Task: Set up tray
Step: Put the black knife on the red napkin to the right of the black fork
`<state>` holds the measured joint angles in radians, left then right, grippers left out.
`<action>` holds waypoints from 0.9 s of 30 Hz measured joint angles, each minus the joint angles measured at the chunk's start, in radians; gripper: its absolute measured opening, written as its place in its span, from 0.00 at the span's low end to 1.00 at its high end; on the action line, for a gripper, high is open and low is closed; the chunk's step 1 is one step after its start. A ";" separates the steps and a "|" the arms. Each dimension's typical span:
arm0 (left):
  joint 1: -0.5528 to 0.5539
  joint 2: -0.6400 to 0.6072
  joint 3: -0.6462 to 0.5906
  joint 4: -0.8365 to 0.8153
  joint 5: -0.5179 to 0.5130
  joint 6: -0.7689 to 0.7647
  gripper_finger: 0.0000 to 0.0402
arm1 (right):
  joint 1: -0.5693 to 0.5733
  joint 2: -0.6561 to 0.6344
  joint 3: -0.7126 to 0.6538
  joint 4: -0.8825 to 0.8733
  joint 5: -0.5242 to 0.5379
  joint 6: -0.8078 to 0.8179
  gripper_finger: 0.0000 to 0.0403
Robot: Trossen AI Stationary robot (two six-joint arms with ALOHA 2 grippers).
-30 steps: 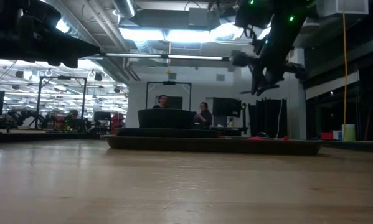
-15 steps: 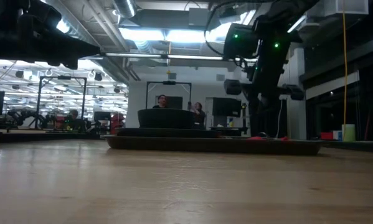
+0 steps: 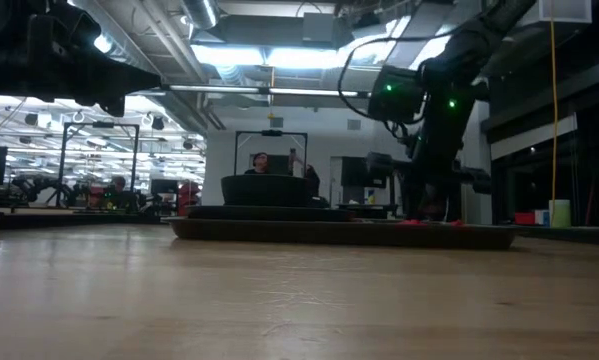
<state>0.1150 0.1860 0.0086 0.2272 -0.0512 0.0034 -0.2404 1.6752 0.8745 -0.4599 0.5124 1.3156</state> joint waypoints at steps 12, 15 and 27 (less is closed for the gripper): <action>0.000 0.000 0.000 0.000 0.000 0.000 0.01 | -0.004 -0.001 -0.058 0.031 0.029 0.042 0.13; 0.000 0.000 0.000 0.000 0.000 0.000 0.01 | -0.005 -0.002 -0.063 0.038 0.046 0.045 0.13; 0.000 0.000 0.000 0.000 0.000 0.000 0.02 | -0.005 0.008 -0.063 0.058 0.063 0.037 0.13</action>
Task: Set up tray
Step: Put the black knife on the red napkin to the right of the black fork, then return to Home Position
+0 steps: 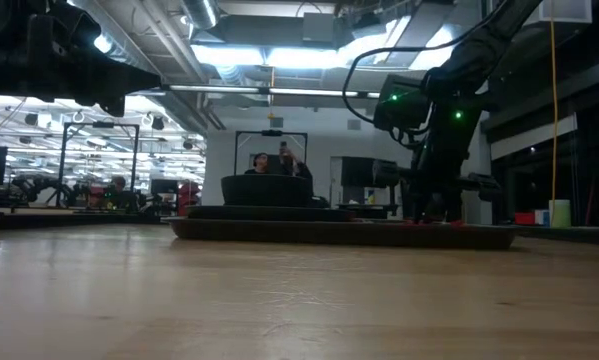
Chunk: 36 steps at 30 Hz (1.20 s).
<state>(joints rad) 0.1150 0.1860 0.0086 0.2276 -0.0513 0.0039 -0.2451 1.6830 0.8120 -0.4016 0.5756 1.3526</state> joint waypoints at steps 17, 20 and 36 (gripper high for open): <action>0.000 0.000 0.000 0.000 -0.002 0.000 0.01 | 0.000 0.036 0.000 0.052 0.028 -0.028 0.13; 0.000 0.000 0.000 0.000 -0.001 0.000 0.01 | 0.000 0.036 0.000 0.050 0.028 -0.029 0.13; 0.000 0.000 0.000 0.000 -0.001 0.000 0.01 | 0.000 0.036 0.000 0.033 0.034 -0.030 0.22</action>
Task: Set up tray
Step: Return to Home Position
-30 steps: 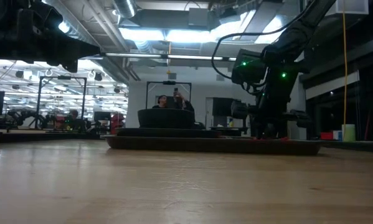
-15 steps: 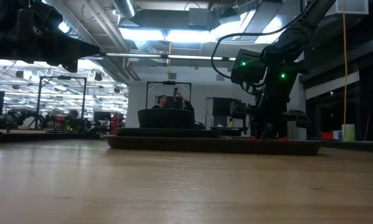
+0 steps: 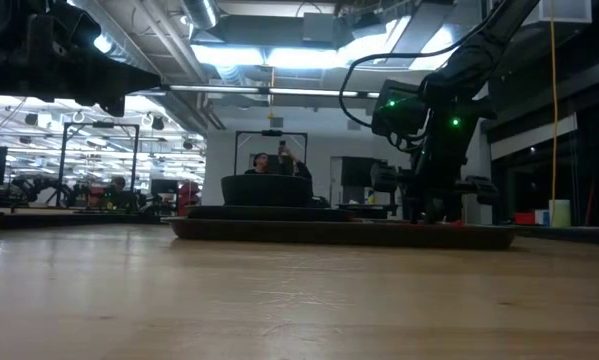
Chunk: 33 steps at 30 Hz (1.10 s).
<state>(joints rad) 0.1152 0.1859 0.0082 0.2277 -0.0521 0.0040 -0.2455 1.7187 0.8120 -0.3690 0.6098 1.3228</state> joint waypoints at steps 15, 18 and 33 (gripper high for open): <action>0.000 0.000 0.000 0.000 0.000 0.000 0.01 | 0.000 -0.119 0.008 -0.053 -0.041 -0.154 0.24; 0.000 0.000 0.000 0.000 0.000 -0.001 0.02 | 0.003 -0.188 0.008 -0.104 -0.064 -0.160 0.24; -0.001 0.000 0.000 -0.018 0.024 -0.025 0.01 | 0.284 -0.383 0.008 -0.173 0.031 -0.282 0.02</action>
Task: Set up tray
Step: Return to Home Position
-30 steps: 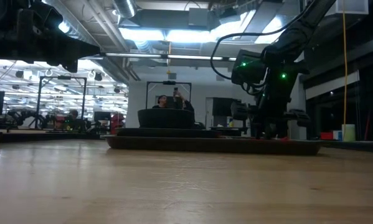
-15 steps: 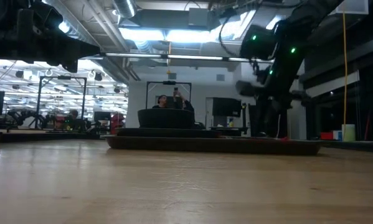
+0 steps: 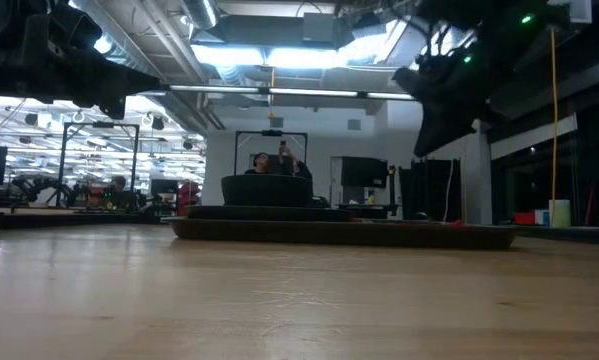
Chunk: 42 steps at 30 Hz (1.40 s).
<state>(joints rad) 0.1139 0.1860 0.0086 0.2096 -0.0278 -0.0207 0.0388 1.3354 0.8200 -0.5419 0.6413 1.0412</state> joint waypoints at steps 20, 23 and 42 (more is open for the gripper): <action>0.000 0.000 0.000 -0.030 -0.005 0.038 0.01 | 0.191 -0.106 -0.424 0.818 -0.018 -0.415 0.01; 0.000 0.000 0.000 -0.030 -0.004 0.006 0.01 | 0.125 -0.182 -0.488 0.936 -0.087 -0.583 0.01; 0.000 0.000 0.000 -0.027 -0.006 -0.045 0.01 | -0.233 -0.389 -0.684 1.170 -0.686 -1.010 0.01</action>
<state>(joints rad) 0.1139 0.1860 0.0086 0.1822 -0.0334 -0.0654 -0.1940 0.9463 0.1360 0.6284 -0.0448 0.0308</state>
